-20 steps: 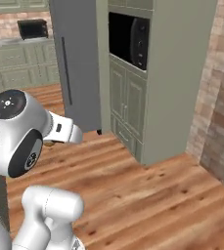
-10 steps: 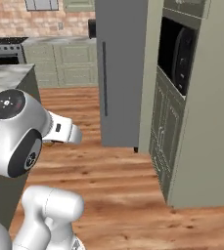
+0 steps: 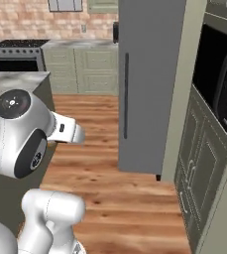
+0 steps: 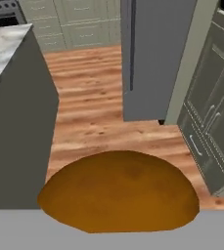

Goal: Transport the fish and mushroom to the fridge. Place the fish on the rack containing meat and place the mushroom on the rack containing the vegetable, ensuring meats and vegetables are on different racks.

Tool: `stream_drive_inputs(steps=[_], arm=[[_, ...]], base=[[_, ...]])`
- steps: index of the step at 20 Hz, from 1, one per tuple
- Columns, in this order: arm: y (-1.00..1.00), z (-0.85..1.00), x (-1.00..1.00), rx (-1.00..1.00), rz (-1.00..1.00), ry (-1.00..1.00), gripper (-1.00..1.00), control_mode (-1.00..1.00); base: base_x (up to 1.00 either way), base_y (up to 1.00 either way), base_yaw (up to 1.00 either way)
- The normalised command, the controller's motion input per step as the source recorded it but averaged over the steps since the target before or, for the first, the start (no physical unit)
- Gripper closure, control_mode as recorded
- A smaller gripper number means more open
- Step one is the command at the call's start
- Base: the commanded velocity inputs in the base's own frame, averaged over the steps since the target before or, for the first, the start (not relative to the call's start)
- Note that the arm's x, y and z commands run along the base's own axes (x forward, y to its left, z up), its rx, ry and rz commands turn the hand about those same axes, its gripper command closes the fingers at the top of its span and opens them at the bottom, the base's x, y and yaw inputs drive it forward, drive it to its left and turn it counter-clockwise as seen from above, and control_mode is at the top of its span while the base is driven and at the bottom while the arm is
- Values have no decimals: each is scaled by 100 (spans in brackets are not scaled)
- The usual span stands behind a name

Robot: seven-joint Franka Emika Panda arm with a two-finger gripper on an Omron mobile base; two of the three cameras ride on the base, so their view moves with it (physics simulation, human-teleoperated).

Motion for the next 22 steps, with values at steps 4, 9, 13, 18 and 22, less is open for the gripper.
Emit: stream_drive_inputs(steps=[4, 9, 13, 18, 22], arm=[[0, 0, 0, 0, 0, 0, 100, 100], [0, 0, 0, 0, 0, 0, 100, 100], [0, 0, 0, 0, 0, 0, 100, 100], [0, 0, 0, 0, 0, 0, 100, 100], [0, 0, 0, 0, 0, 0, 100, 100]], base=[[100, 70, 0], [100, 61, 0], [100, 49, -1], [100, 48, -4], [100, 11, -16]])
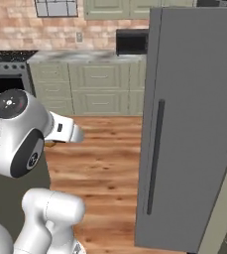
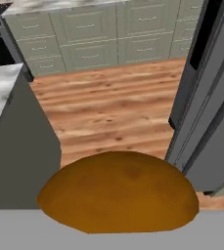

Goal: Transport the fish and mushroom to the fridge. Place the fish on the rack containing meat and place the mushroom on the rack containing the vegetable, ensuring meats and vegetables are on different racks.

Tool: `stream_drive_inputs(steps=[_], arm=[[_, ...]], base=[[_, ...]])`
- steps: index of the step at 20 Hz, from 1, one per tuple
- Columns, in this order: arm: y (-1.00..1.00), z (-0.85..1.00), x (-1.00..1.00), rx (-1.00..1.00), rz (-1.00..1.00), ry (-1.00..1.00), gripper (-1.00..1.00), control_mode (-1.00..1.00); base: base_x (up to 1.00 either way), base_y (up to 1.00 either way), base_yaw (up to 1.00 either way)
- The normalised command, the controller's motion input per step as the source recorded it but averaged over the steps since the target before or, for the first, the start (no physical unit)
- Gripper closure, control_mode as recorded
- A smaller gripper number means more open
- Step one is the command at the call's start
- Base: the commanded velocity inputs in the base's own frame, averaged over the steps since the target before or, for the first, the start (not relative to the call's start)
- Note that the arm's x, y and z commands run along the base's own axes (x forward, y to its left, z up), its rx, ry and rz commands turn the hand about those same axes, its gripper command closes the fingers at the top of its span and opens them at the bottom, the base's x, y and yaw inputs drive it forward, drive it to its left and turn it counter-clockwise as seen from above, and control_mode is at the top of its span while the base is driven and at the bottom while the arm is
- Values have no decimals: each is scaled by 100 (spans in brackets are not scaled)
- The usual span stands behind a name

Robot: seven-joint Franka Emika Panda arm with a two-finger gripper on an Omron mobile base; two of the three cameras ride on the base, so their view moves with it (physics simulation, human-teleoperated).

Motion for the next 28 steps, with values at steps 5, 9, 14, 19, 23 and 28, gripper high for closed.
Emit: stream_drive_inputs(steps=[5, 9, 14, 19, 23, 28], arm=[[0, 0, 0, 0, 0, 0, 100, 100], [0, 0, 0, 0, 0, 0, 100, 100], [0, 0, 0, 0, 0, 0, 100, 100], [0, 0, 0, 0, 0, 0, 100, 100], [0, 0, 0, 0, 0, 0, 100, 100], [0, 0, 0, 0, 0, 0, 100, 100]], base=[[100, 22, -32], [100, 66, -42], [90, 34, -53], [23, 36, -73], [37, 44, -86], [80, 77, -73]])
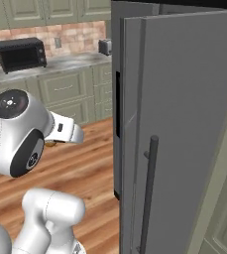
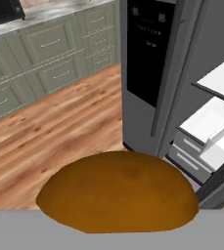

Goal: Transport the fish and mushroom to the fridge. Place the fish on the rack containing meat and place the mushroom on the rack containing the vegetable, ensuring meats and vegetables are on different racks.

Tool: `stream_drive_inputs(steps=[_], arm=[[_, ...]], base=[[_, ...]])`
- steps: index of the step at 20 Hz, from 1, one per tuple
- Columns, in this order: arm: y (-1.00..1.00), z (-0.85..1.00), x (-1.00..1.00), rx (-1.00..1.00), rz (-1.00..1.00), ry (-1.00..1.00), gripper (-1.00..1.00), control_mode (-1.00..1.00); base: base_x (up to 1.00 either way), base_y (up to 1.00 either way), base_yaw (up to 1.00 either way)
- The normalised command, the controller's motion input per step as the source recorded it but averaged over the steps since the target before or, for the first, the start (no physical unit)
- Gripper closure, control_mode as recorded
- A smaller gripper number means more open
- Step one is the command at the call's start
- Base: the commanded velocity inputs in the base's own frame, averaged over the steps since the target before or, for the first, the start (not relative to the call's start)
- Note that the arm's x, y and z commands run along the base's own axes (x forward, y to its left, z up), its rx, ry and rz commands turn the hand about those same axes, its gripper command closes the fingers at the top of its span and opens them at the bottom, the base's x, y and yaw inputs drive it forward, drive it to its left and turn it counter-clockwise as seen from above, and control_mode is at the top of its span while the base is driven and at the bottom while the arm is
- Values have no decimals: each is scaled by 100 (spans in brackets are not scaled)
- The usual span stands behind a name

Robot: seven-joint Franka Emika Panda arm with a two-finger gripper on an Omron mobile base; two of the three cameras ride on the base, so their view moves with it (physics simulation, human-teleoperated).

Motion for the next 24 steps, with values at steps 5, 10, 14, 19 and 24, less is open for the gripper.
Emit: stream_drive_inputs(steps=[5, 10, 14, 19, 24], arm=[[0, 0, 0, 0, 0, 0, 100, 100], [0, 0, 0, 0, 0, 0, 100, 100], [0, 0, 0, 0, 0, 0, 100, 100], [0, 0, 0, 0, 0, 0, 100, 100], [0, 0, 0, 0, 0, 0, 100, 100]], base=[[85, 92, -59], [52, 100, 16], [7, 95, 75], [-2, 100, 67], [89, 67, 40]])
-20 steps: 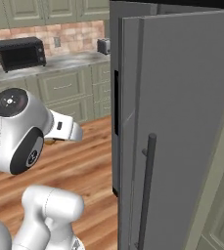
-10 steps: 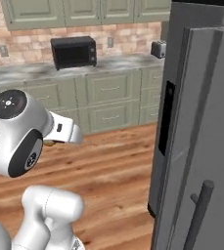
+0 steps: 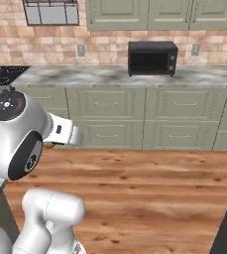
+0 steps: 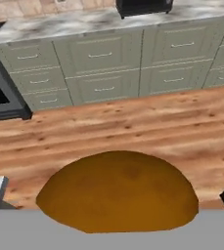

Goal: Transport the fish and mushroom to the fridge. Place the fish on the rack containing meat and place the mushroom on the rack containing the vegetable, ensuring meats and vegetables are on different racks.

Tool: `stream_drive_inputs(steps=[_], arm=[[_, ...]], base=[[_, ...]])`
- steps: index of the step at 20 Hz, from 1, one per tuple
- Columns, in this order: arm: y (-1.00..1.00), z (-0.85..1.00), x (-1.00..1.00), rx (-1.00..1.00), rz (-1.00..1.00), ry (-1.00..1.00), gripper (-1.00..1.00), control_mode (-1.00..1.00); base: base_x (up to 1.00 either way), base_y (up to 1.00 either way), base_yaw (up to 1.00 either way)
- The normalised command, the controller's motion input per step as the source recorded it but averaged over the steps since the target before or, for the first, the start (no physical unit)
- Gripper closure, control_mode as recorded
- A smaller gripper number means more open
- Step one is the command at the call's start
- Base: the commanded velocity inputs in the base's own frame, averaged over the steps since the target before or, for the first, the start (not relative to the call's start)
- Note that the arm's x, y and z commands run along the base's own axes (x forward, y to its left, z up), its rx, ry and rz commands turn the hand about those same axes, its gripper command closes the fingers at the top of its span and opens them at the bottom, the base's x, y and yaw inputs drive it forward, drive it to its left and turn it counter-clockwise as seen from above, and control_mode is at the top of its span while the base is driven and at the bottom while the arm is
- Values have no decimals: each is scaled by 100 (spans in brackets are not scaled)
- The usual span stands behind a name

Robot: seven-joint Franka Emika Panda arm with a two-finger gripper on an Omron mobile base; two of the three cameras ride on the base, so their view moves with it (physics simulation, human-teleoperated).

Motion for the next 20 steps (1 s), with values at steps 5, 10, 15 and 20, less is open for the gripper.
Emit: stream_drive_inputs(steps=[5, 10, 15, 20], arm=[[0, 0, 0, 0, 0, 0, 100, 100], [0, 0, 0, 0, 0, 0, 100, 100], [0, 0, 0, 0, 0, 0, 100, 100], [0, 0, 0, 0, 0, 0, 100, 100]], base=[[100, 0, 1], [81, -25, -24], [4, -54, -82], [3, -64, -78]])
